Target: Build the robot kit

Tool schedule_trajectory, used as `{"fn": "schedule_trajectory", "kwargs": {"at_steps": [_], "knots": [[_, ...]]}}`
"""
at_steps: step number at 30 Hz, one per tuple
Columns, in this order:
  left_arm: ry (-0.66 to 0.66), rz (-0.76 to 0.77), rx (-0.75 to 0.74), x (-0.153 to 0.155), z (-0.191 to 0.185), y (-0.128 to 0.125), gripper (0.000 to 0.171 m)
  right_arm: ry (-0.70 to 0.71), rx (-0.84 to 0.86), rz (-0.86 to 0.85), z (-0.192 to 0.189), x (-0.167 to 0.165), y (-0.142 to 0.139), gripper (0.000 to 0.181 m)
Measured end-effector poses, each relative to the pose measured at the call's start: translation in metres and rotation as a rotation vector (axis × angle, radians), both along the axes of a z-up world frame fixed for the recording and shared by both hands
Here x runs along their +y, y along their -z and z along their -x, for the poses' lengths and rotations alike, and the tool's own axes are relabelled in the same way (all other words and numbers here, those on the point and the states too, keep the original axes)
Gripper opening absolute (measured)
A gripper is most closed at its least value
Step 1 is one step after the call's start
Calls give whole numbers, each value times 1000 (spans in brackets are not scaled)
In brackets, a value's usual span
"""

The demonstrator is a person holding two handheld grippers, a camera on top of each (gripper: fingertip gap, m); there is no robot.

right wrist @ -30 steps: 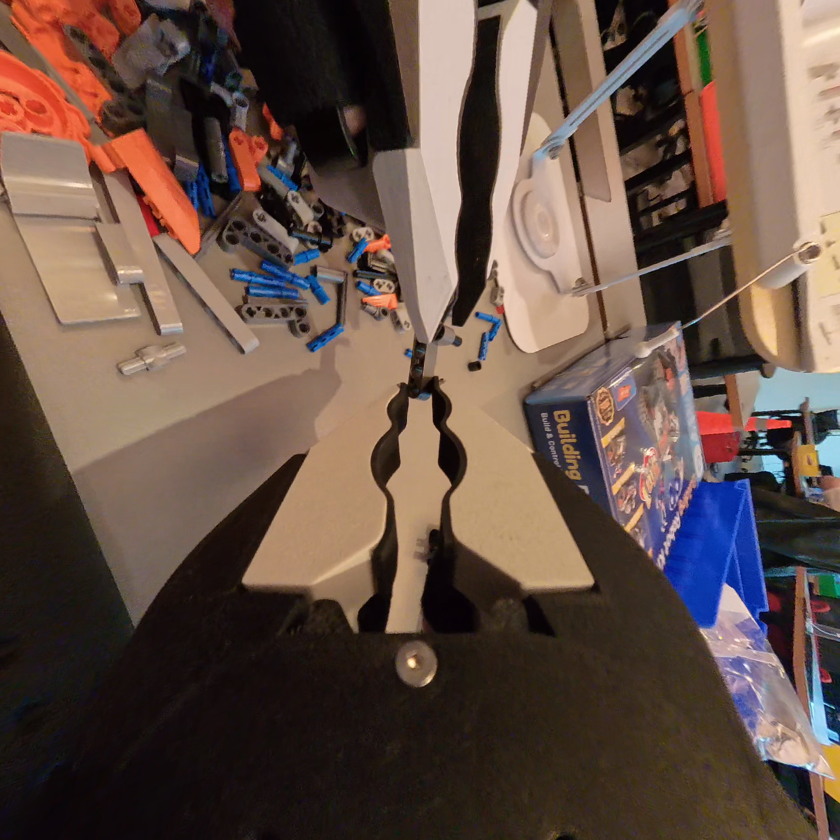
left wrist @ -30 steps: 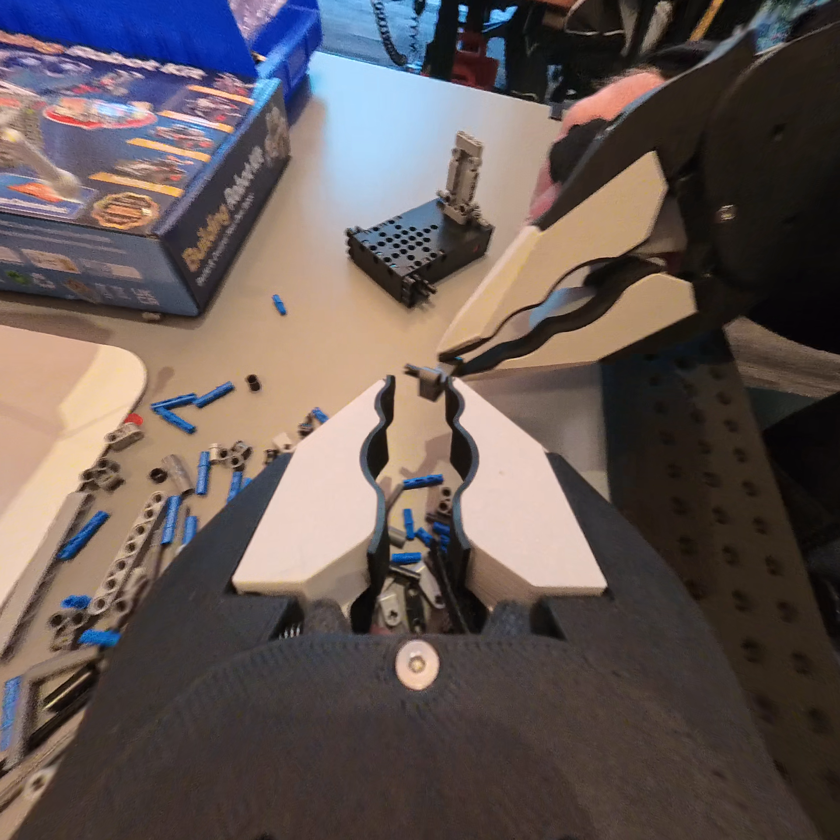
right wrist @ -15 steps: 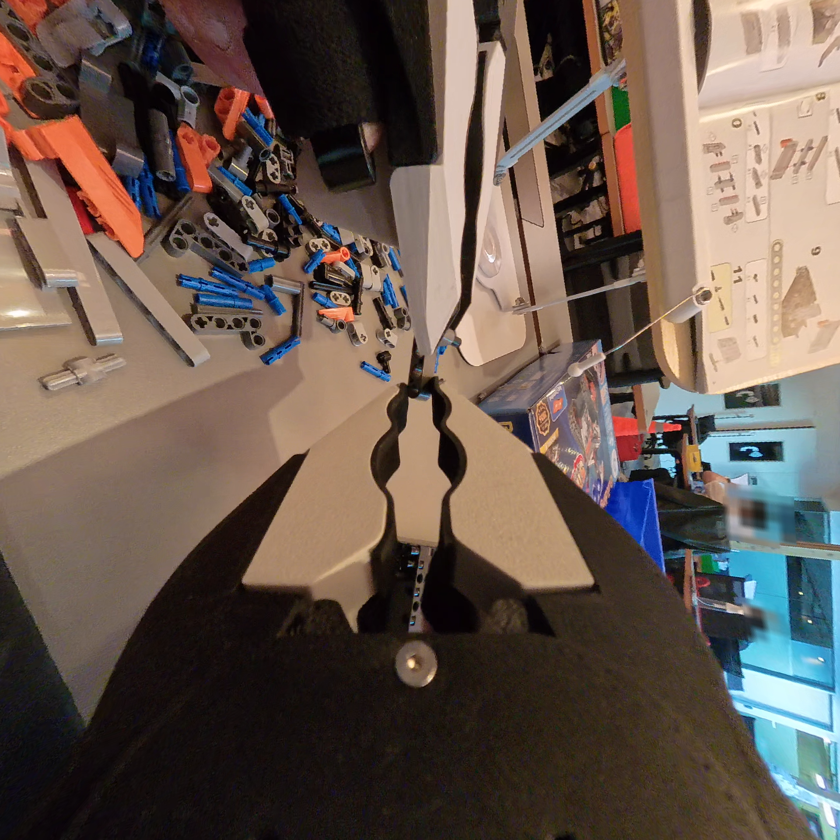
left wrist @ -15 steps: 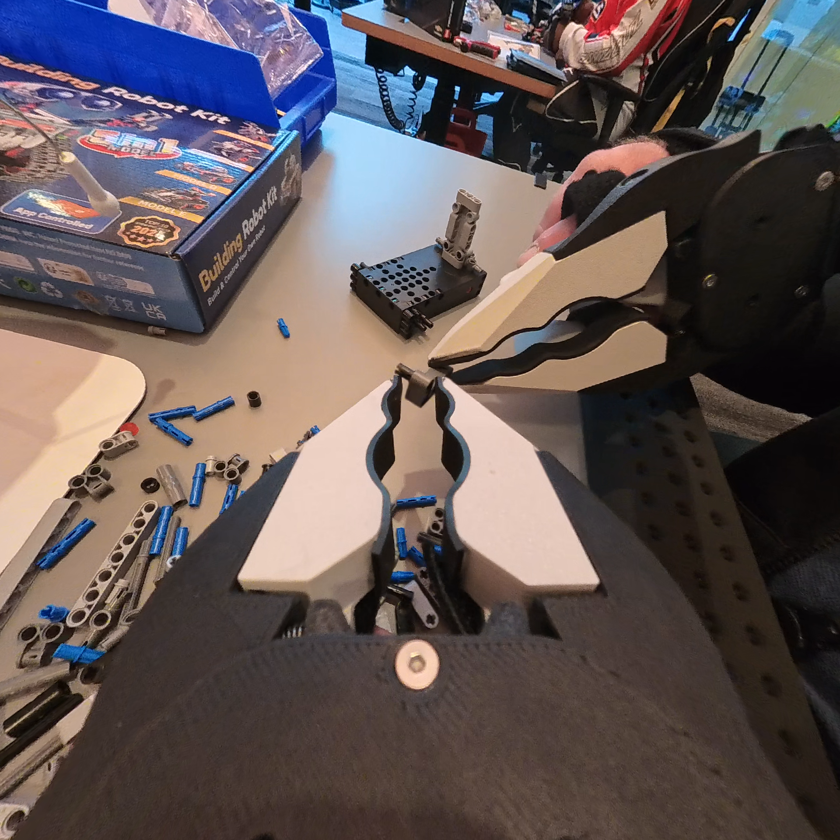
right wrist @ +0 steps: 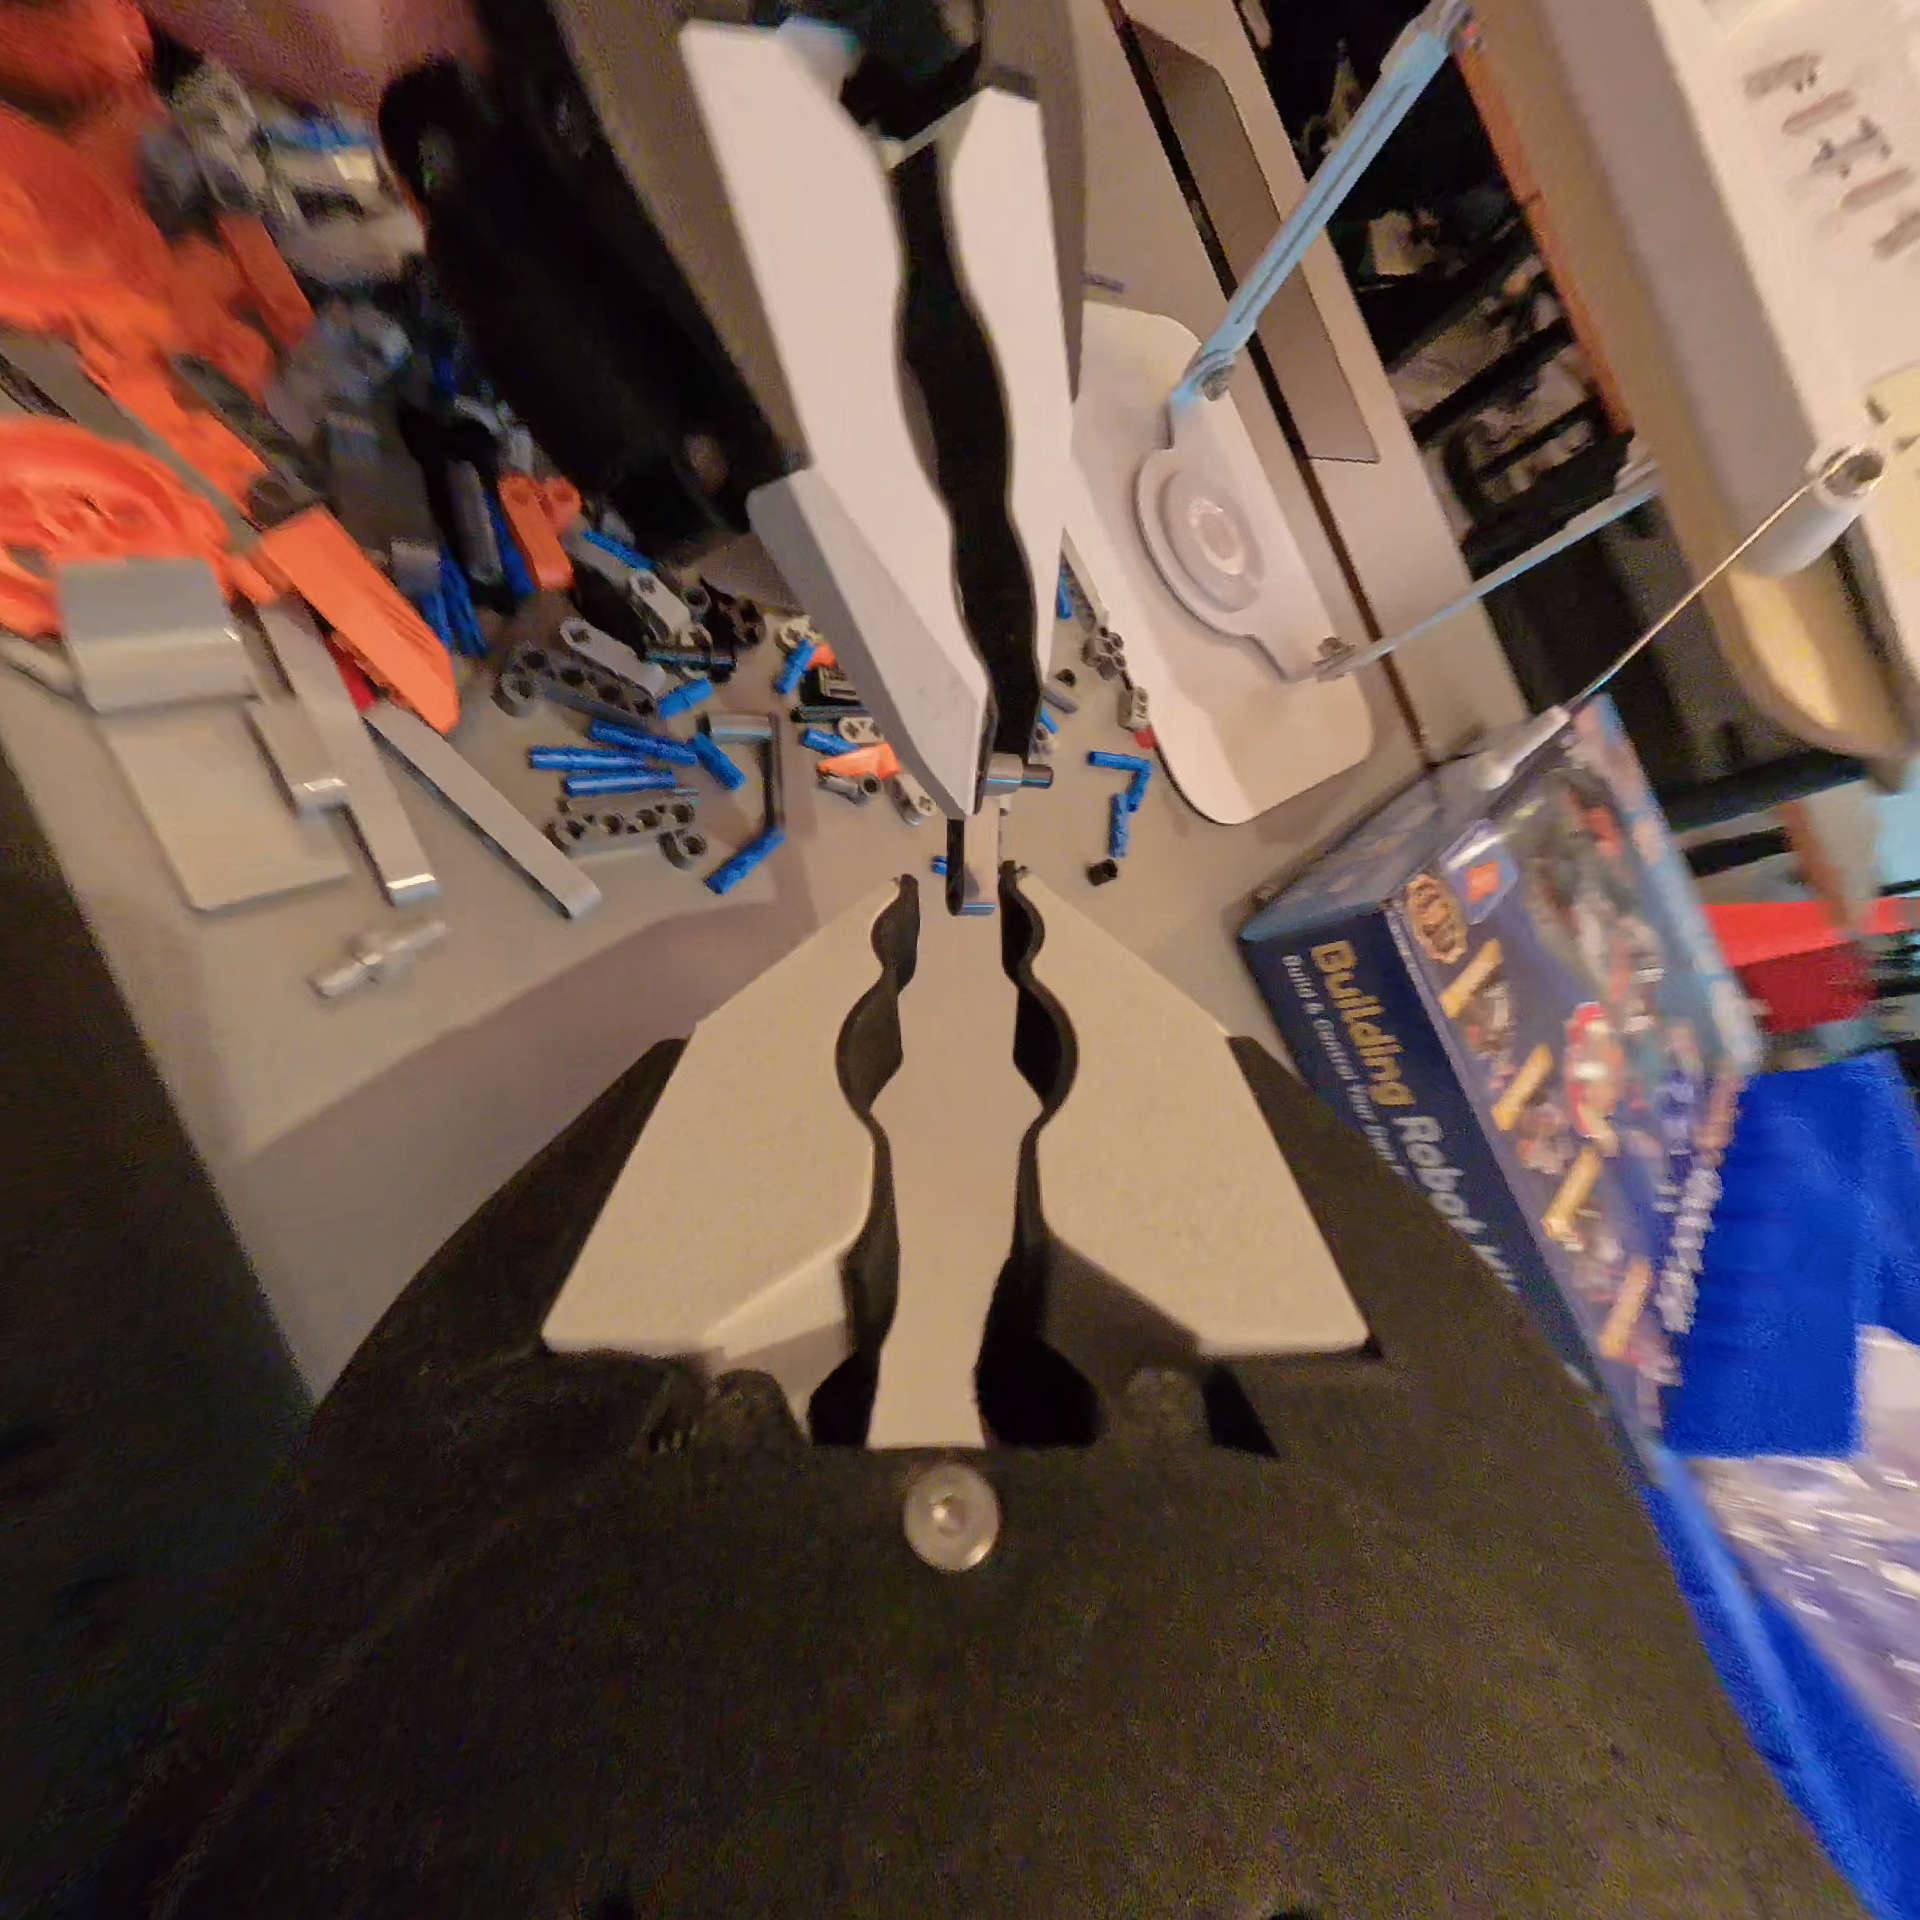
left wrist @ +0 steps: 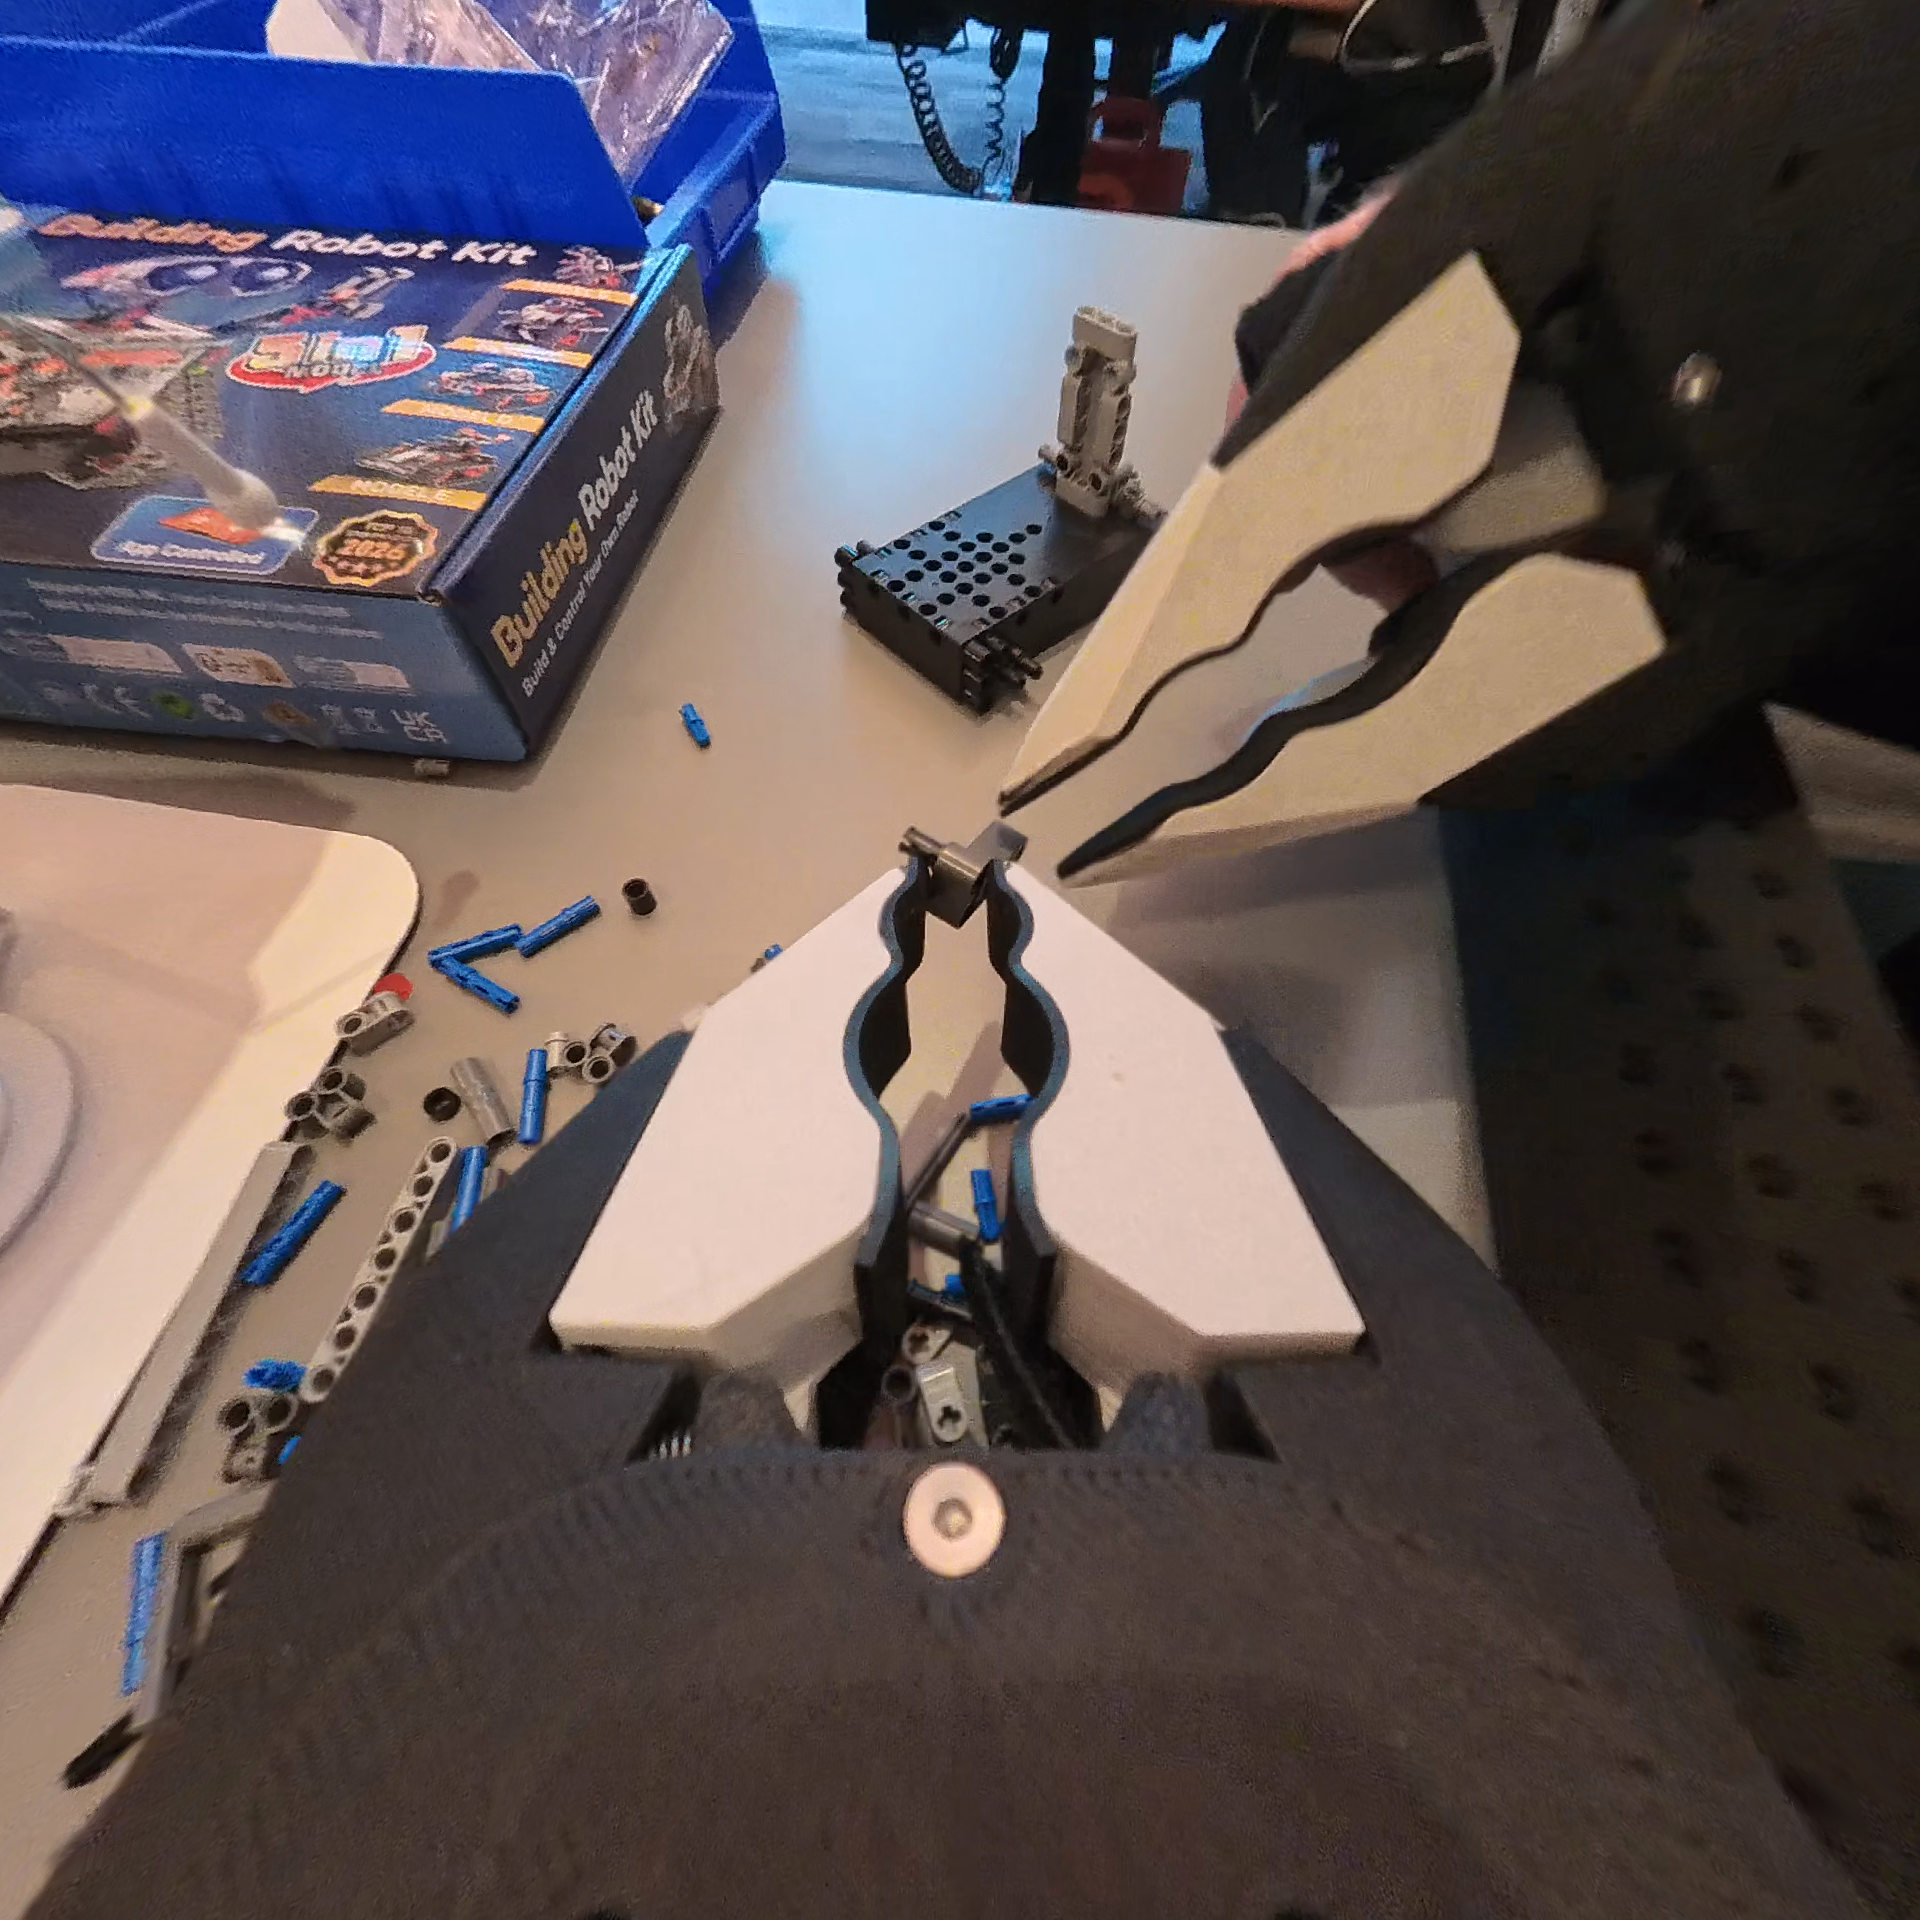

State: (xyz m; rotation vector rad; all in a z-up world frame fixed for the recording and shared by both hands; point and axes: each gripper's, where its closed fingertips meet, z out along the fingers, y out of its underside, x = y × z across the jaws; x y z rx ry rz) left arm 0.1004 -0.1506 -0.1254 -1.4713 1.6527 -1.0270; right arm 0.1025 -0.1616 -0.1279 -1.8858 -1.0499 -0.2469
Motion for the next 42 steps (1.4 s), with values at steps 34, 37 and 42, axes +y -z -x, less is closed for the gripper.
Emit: {"fn": "schedule_trajectory", "kwargs": {"at_steps": [34,37,42], "knots": [[255,-636,-163,-44,7,-21,10,-221,734,470,7,-34,-21,0],[267,-617,-136,-42,11,-18,6,-196,676,455,7,-34,-16,0],[286,-606,-131,-44,14,-16,0,-183,702,465,7,-34,-14,0]]}}
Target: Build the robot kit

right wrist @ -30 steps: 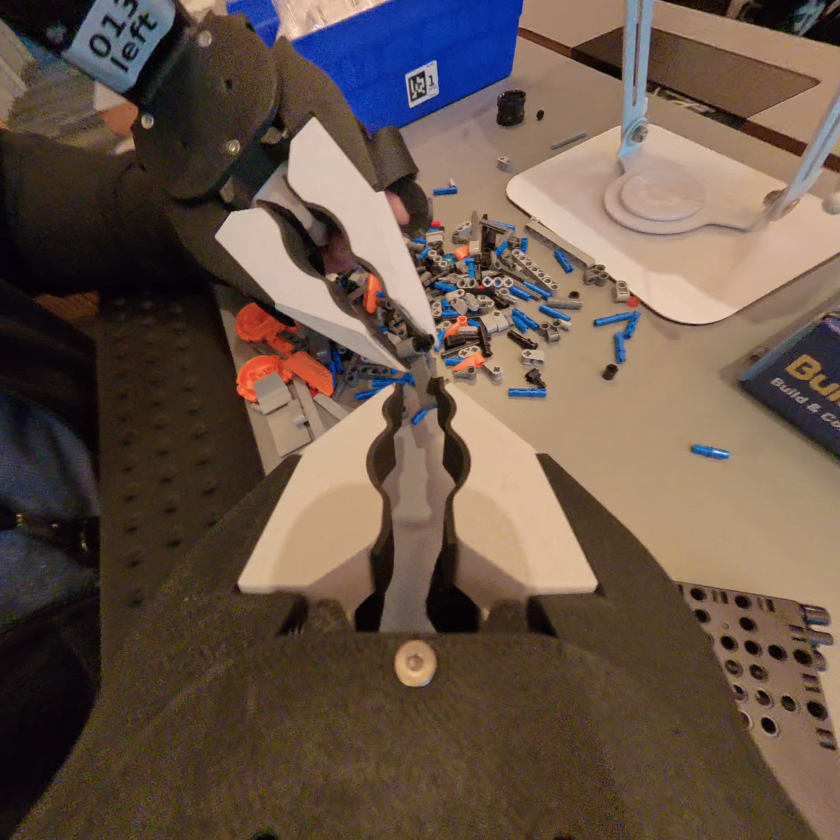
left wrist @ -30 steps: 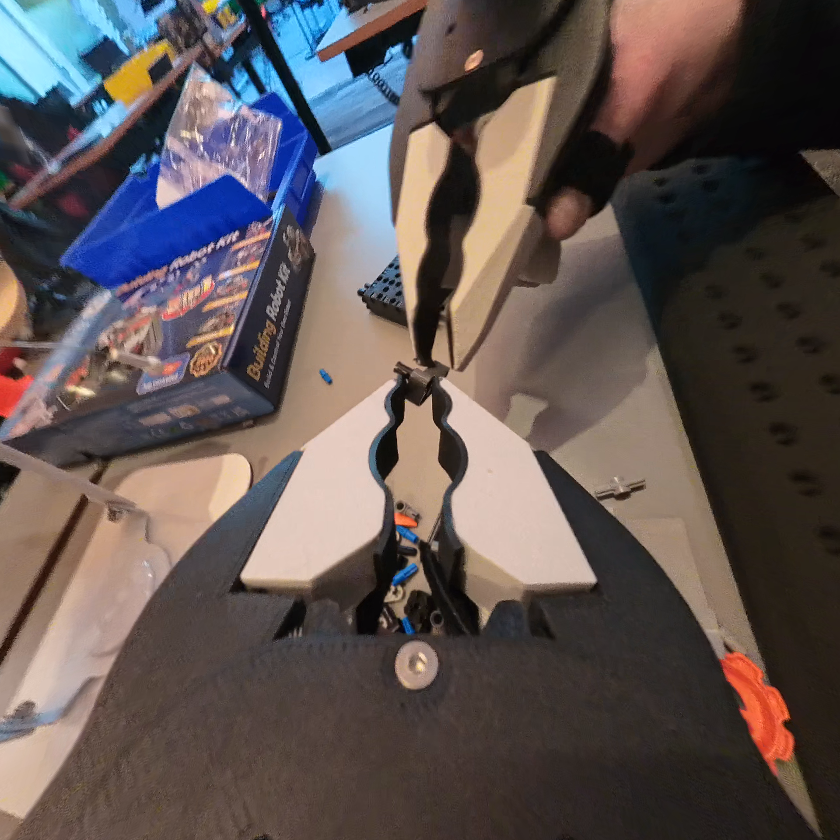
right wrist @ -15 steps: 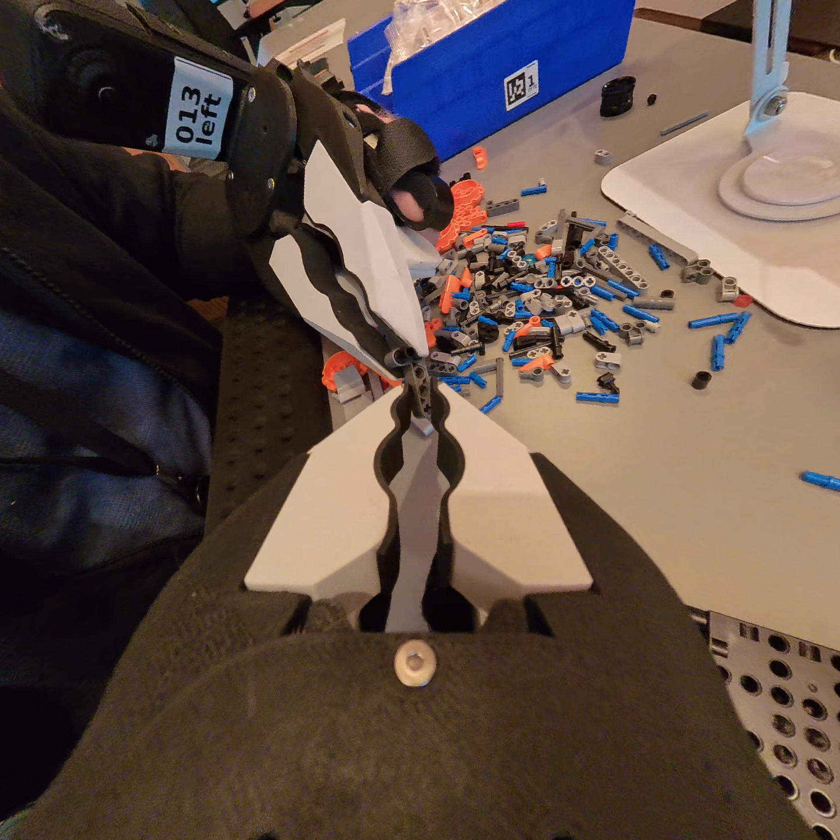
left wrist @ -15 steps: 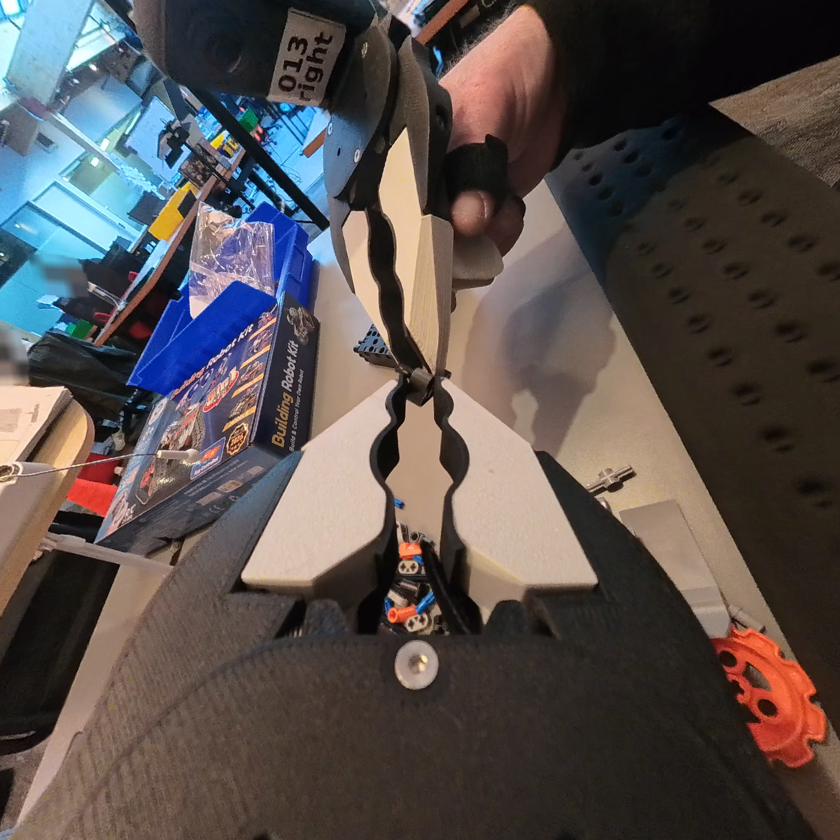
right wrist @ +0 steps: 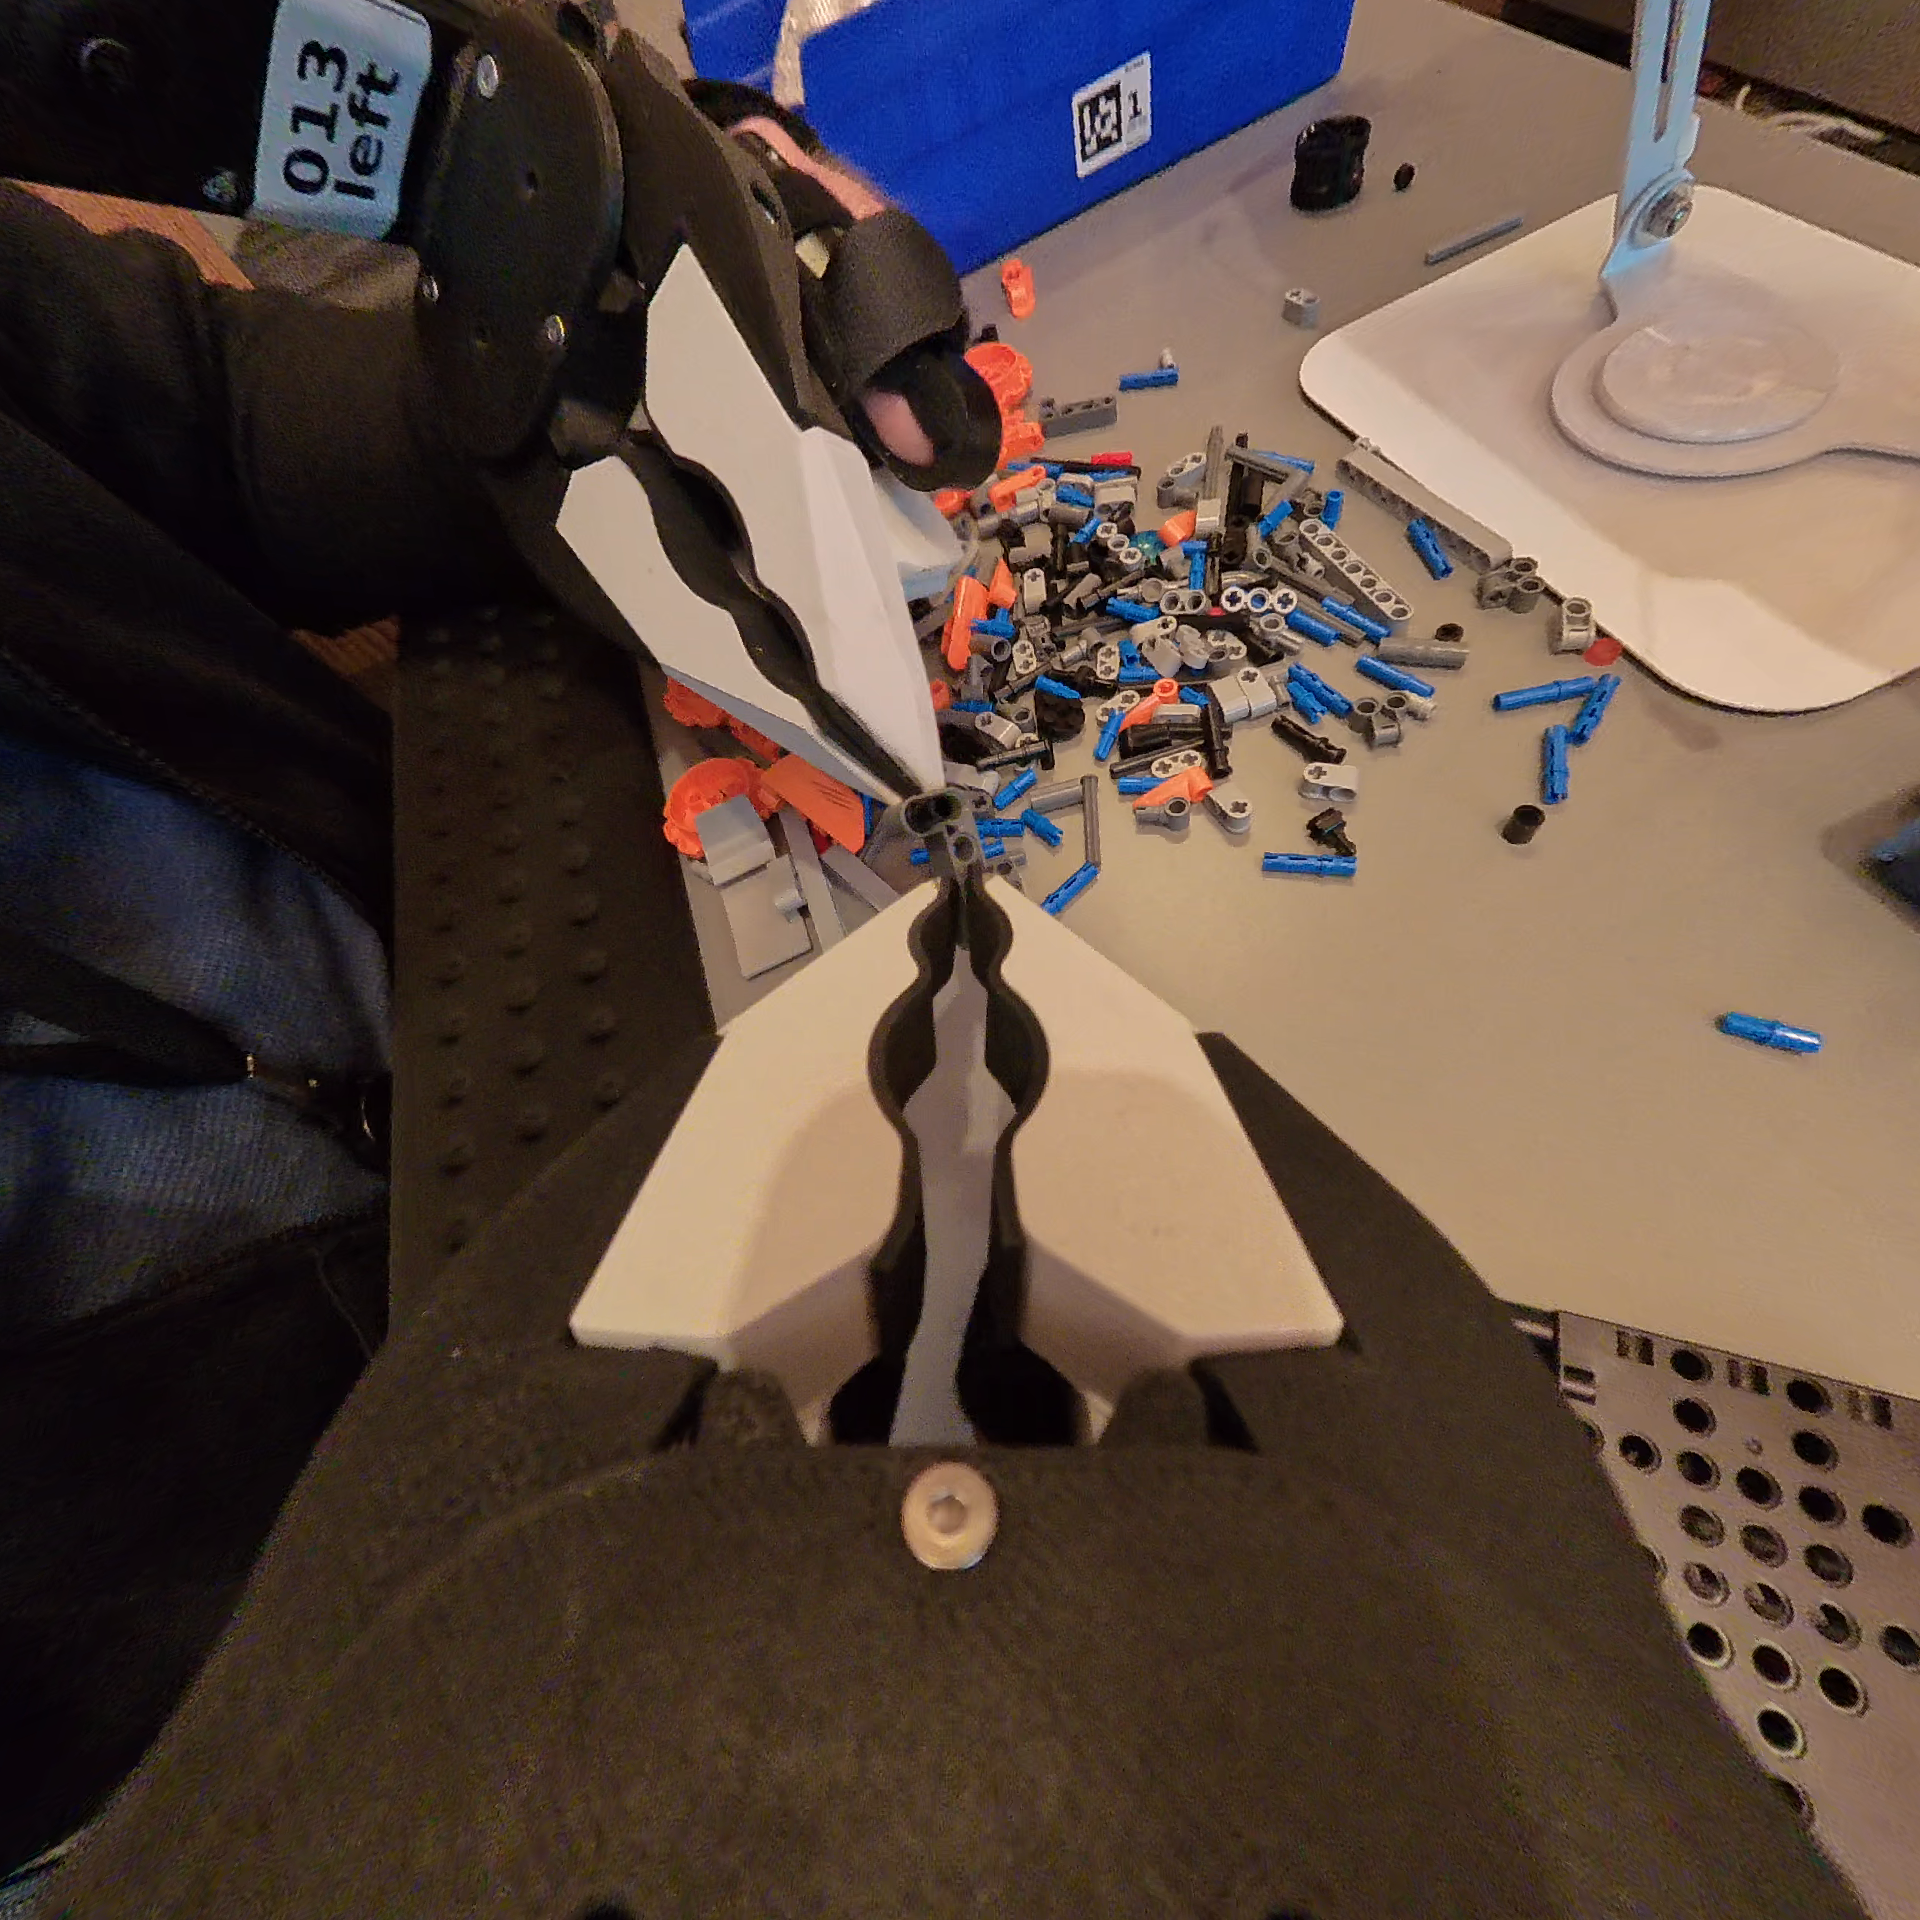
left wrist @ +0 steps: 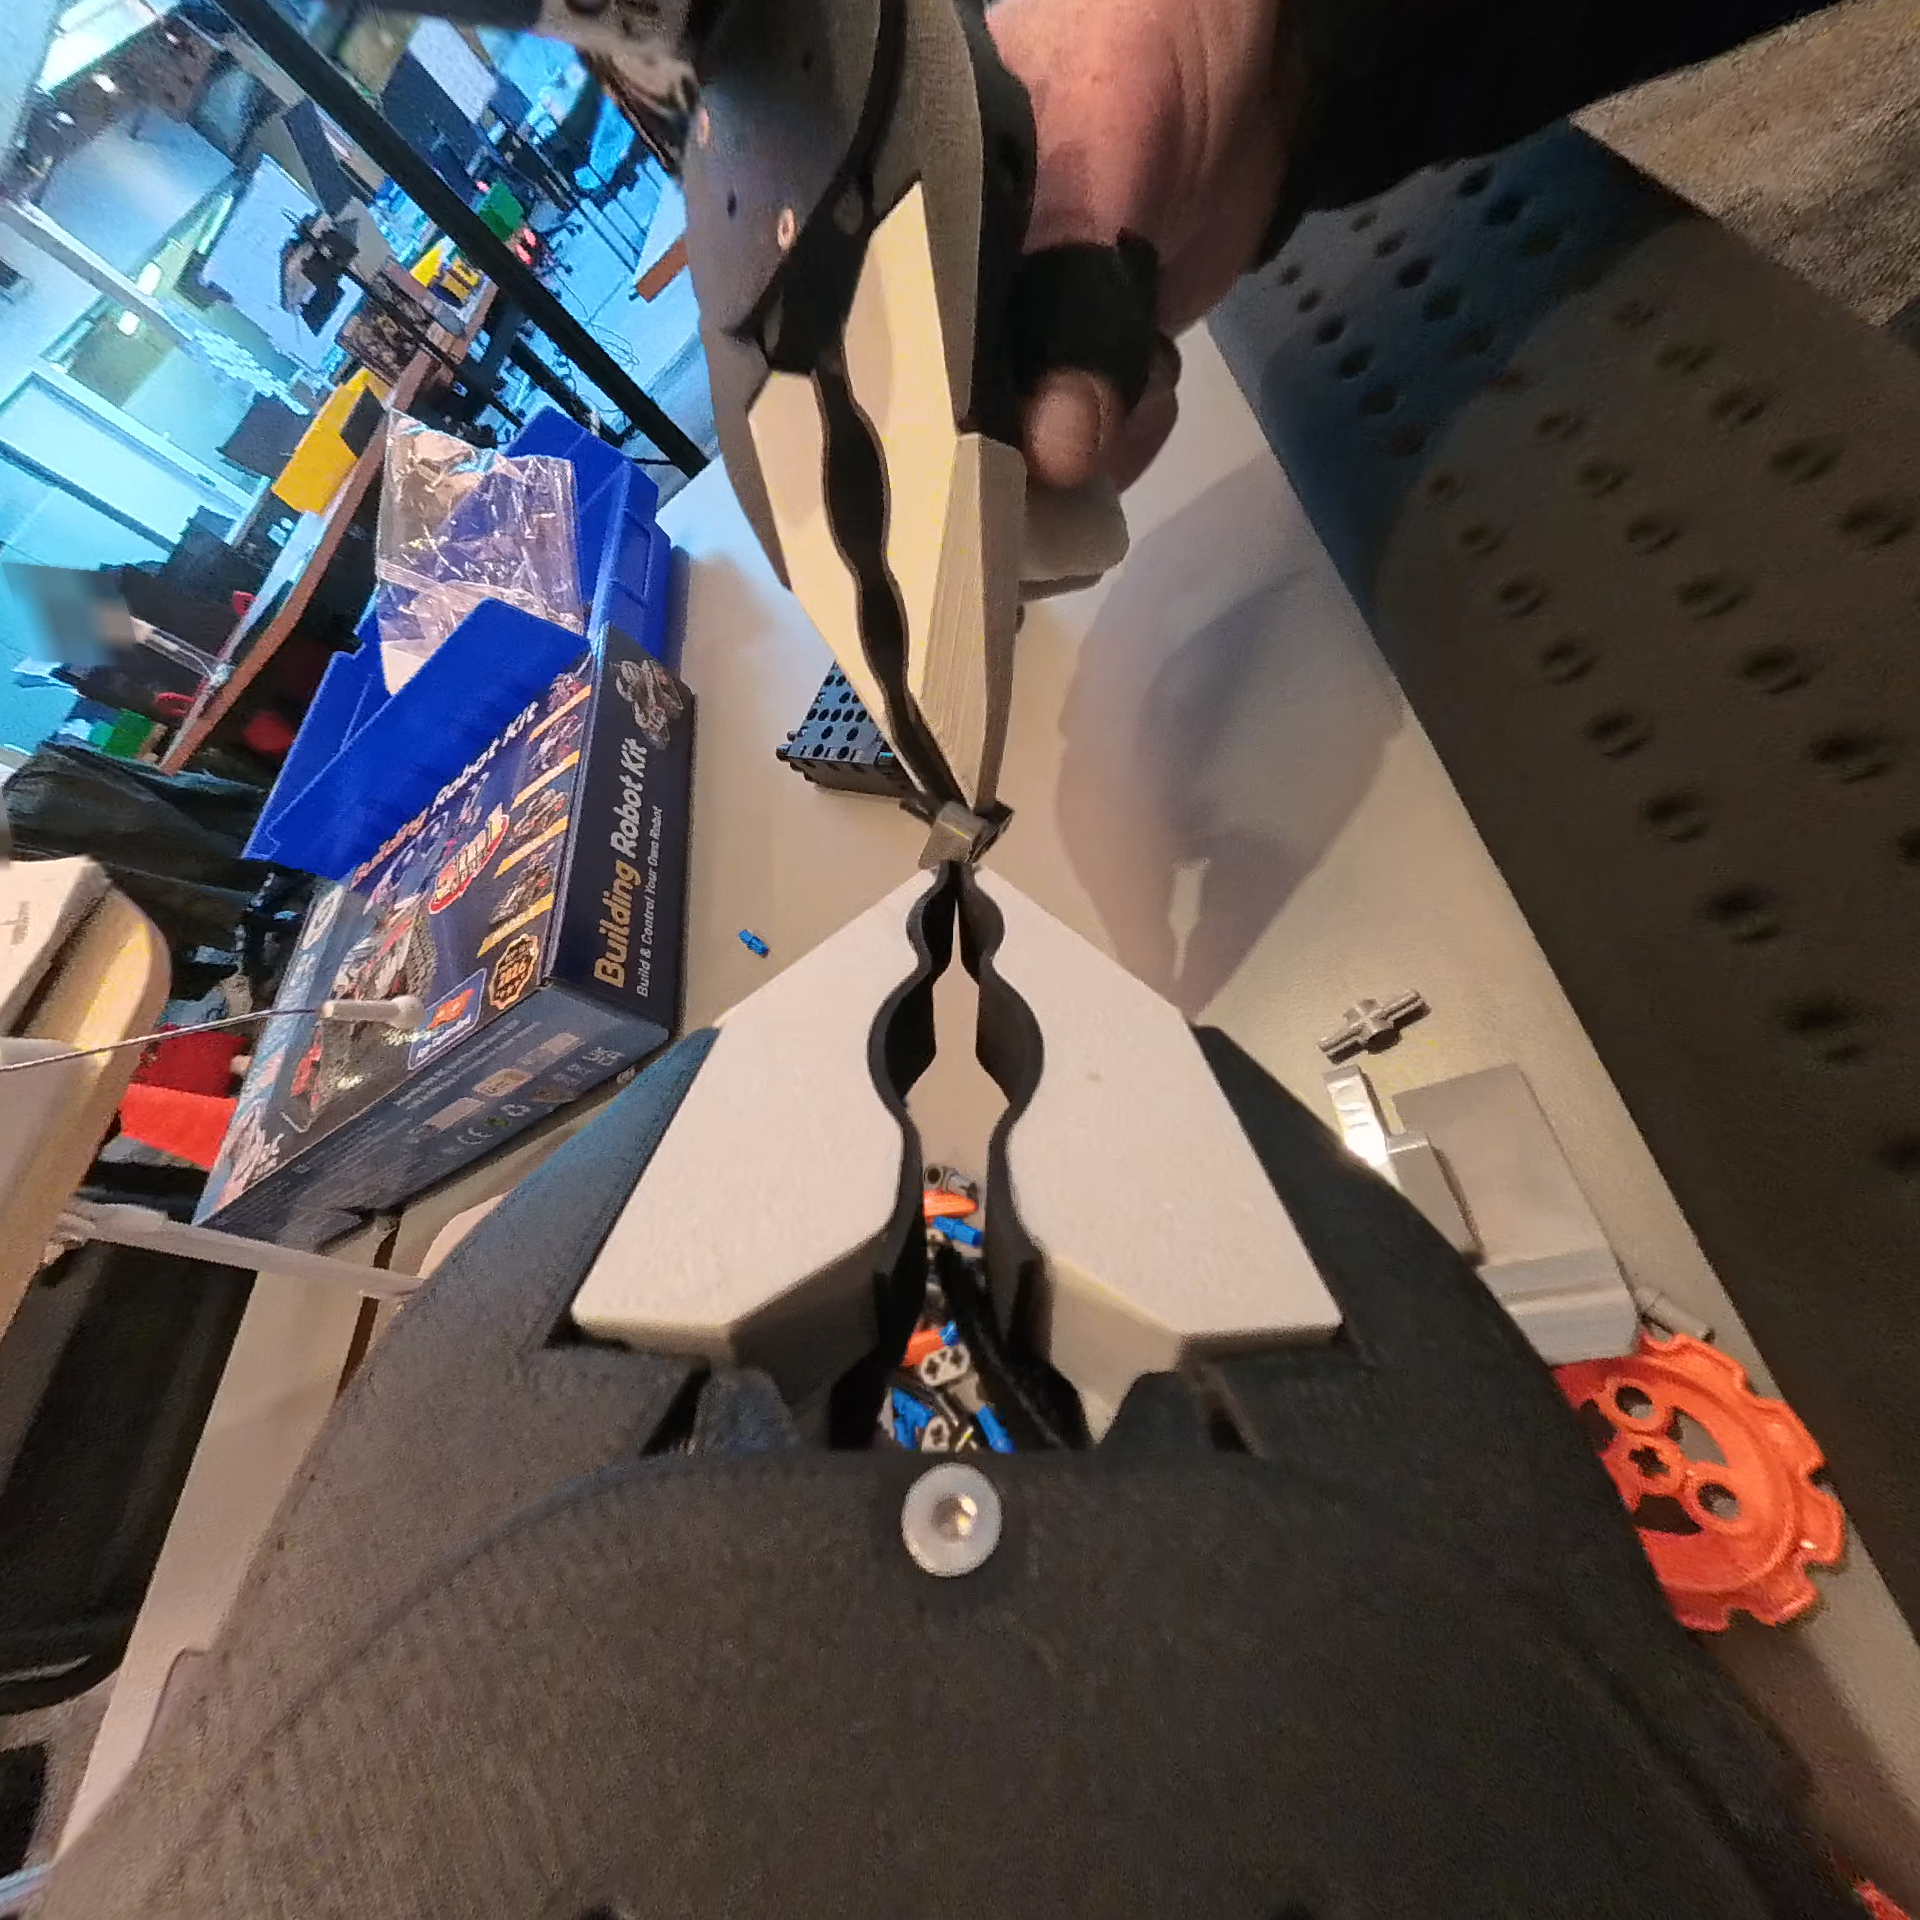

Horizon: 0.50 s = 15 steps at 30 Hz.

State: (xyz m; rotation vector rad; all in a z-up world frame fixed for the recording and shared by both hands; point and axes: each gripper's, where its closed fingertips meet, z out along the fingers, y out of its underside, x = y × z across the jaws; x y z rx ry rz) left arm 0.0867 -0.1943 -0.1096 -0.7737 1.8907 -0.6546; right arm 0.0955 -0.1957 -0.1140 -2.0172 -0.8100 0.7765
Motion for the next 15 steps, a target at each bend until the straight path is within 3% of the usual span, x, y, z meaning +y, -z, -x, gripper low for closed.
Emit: {"fn": "schedule_trajectory", "kwargs": {"at_steps": [6,15], "knots": [[27,-29,-18,-7,-1,-2,0,-44,36,31,4,-2,6,25],[-45,-18,53,14,3,6,0,-124,-175,53,3,-14,28,18]]}}
